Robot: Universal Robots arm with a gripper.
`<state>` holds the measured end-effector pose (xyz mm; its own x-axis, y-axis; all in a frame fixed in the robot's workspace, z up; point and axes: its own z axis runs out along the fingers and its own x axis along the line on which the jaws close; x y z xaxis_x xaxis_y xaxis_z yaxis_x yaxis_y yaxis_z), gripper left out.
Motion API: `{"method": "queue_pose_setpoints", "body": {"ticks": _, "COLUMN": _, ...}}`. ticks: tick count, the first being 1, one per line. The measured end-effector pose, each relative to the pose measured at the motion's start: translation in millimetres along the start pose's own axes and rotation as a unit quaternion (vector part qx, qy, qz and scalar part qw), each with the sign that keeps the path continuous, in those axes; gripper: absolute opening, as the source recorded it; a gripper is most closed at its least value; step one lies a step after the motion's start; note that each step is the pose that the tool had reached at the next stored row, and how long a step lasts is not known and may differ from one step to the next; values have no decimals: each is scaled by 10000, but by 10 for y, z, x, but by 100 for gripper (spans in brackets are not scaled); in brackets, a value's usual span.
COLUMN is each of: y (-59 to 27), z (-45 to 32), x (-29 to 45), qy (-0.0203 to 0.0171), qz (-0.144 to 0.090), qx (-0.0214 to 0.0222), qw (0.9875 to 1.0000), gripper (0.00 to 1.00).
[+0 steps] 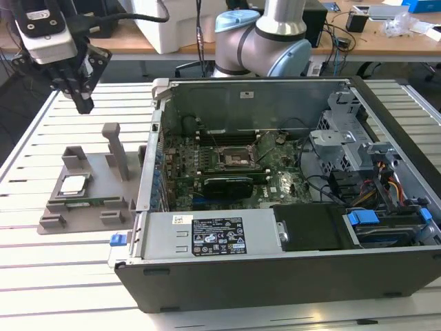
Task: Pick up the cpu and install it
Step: 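Reach for the cpu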
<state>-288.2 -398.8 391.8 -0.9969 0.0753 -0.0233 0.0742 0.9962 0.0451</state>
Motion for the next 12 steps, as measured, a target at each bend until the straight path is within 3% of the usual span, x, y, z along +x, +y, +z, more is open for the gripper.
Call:
{"method": "queue_pose_setpoints", "body": {"ticks": 1, "y": -2, "z": 0, "x": 25, "qy": 0, "qz": 0, "qx": 0, "qw": 10000, "gripper": 11}}
{"method": "queue_pose_setpoints", "body": {"ticks": 4, "y": -16, "z": -3, "x": 218, "qy": 0, "qz": 0, "qx": 0, "qw": 10000, "gripper": 11}}
{"method": "queue_pose_setpoints", "body": {"ticks": 12, "y": -36, "z": -7, "x": 481, "qy": 0, "qz": 0, "qx": 0, "qw": 10000, "gripper": 11}}
